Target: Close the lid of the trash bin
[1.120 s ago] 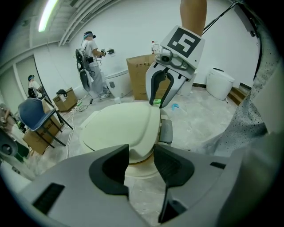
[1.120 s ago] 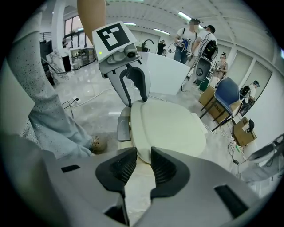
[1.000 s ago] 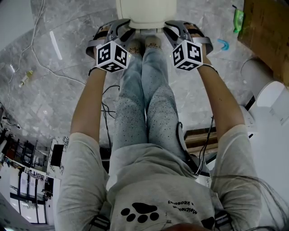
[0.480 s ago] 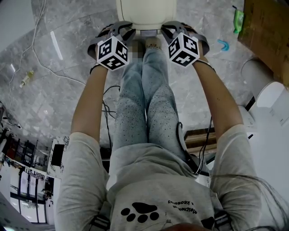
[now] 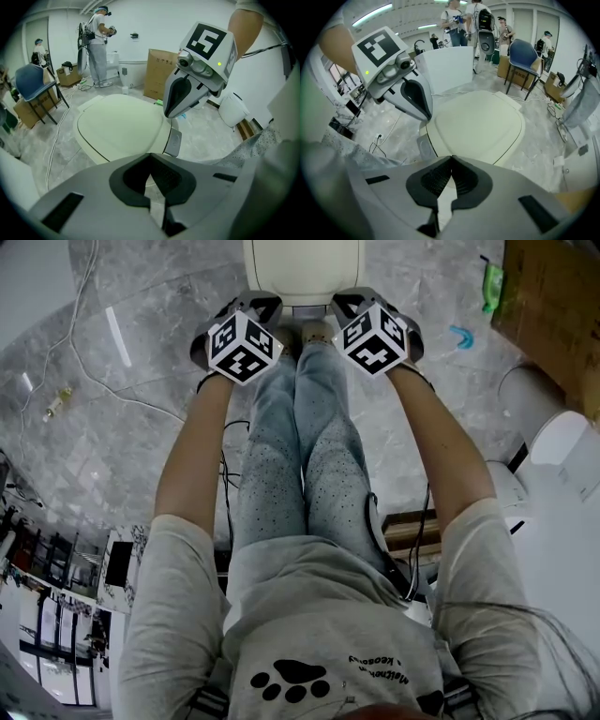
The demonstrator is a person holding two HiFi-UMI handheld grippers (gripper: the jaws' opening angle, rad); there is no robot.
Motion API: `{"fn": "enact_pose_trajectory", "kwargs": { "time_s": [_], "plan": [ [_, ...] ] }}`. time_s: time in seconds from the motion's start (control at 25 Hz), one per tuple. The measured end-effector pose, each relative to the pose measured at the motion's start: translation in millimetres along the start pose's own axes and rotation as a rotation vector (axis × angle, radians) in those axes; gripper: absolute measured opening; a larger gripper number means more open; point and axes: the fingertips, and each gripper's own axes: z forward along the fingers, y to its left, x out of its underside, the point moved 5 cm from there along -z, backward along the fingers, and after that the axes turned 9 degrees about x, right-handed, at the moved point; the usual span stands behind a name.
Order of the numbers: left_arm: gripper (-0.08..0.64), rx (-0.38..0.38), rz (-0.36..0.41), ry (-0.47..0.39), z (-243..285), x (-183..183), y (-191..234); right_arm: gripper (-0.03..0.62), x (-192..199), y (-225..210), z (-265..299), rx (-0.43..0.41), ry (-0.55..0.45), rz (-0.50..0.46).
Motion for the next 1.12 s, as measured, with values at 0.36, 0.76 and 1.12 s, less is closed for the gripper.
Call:
{"fn": "enact_pose_trajectory", "kwargs": {
  "time_s": [0.36, 0.76, 1.12],
  "plan": [
    [0.018, 0.008, -0.122, -0.066, -39, -20, -14, 0.032, -24, -7, -47, 0.049, -0.067, 0.243],
    [0.018, -0.083, -0.290, -0.216, -106, -61, -35, 0.032, -54, 3, -124, 0.138, -0.184, 0.435],
    [0.018, -0.209, -0.376, -0.382, -190, -108, -62, 0.032, -81, 0, -205, 0.228, -0.301, 0.543]
  ]
}}
